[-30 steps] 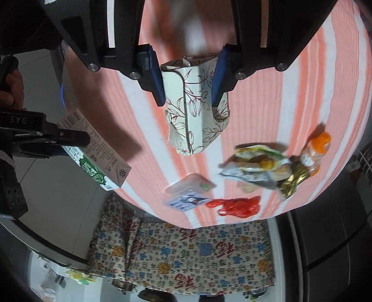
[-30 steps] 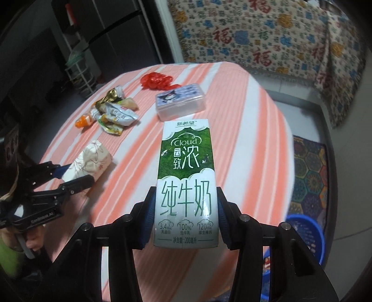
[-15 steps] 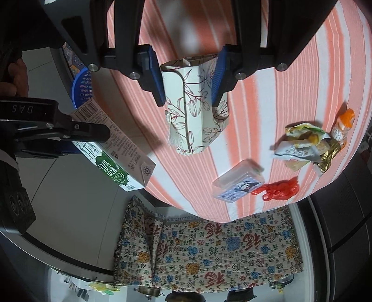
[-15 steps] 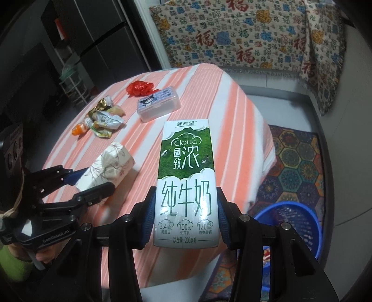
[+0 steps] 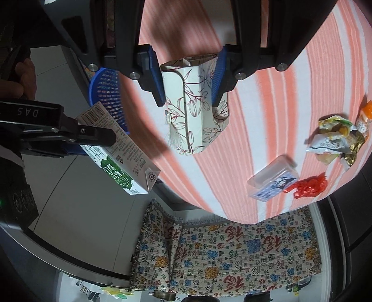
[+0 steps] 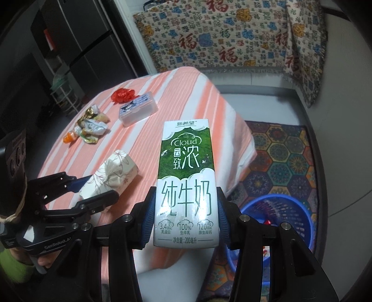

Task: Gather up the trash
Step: 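Carry the paper bag and milk carton toward the blue basket, then open both grippers over the blue basket to drop bag and carton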

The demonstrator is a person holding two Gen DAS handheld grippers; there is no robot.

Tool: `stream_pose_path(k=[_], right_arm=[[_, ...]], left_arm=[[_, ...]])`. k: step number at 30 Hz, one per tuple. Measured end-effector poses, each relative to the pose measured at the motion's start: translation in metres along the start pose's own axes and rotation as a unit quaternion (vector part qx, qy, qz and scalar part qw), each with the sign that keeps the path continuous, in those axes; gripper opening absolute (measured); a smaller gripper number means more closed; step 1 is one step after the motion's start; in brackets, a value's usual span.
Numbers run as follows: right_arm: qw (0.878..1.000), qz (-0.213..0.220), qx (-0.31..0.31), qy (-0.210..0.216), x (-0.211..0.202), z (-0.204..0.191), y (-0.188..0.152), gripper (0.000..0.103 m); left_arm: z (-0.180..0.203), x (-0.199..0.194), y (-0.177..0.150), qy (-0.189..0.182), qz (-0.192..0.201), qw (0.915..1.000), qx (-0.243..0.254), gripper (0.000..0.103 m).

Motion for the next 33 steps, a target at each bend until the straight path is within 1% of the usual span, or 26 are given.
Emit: stream_pose_path(k=[2, 8, 14, 16, 17, 23, 31, 32, 33], right_arm=[[1.000, 0.002, 0.011, -0.008, -0.004, 0.011, -0.002, 0.048], [0.997, 0.000, 0.063, -0.048, -0.020, 0.066, -0.016, 0.048], [0.988, -0.017, 0.120, -0.099, -0.033, 0.126, -0.041, 0.048], [0.984, -0.025, 0.139, -0.111, -0.035, 0.147, -0.050, 0.048], [0.982, -0.029, 0.148, -0.113, -0.035, 0.155, -0.053, 0.048], [0.974, -0.042, 0.188, -0.116, -0.037, 0.193, -0.067, 0.048], [0.971, -0.038, 0.211, -0.100, -0.040, 0.206, -0.072, 0.049], [0.971, -0.038, 0.214, -0.098, -0.039, 0.207, -0.072, 0.049], [0.971, -0.037, 0.216, -0.096, -0.039, 0.207, -0.072, 0.049]], left_arm=[[0.010, 0.003, 0.003, -0.009, -0.001, 0.9999, 0.005, 0.040], [0.058, 0.019, 0.017, -0.049, -0.007, 0.9982, 0.033, 0.040], [0.106, 0.048, 0.029, -0.098, -0.029, 0.9938, 0.045, 0.040], [0.123, 0.060, 0.032, -0.123, -0.044, 0.9905, 0.045, 0.040], [0.132, 0.067, 0.033, -0.132, -0.049, 0.9889, 0.046, 0.040], [0.164, 0.097, 0.039, -0.155, -0.066, 0.9837, 0.063, 0.040], [0.179, 0.121, 0.039, -0.163, -0.076, 0.9821, 0.057, 0.041], [0.180, 0.123, 0.038, -0.162, -0.076, 0.9821, 0.058, 0.040], [0.181, 0.123, 0.038, -0.163, -0.076, 0.9820, 0.059, 0.035]])
Point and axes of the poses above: each gripper's, at about its wrist camera, not at the fingertips, and x roughly the way its jaws point, z to its right, y to its top, the point moved 4 cm from there along x, roughly the way its jaws point, and after that the axes turned 1 degree about -z, right-handed, at the moved point
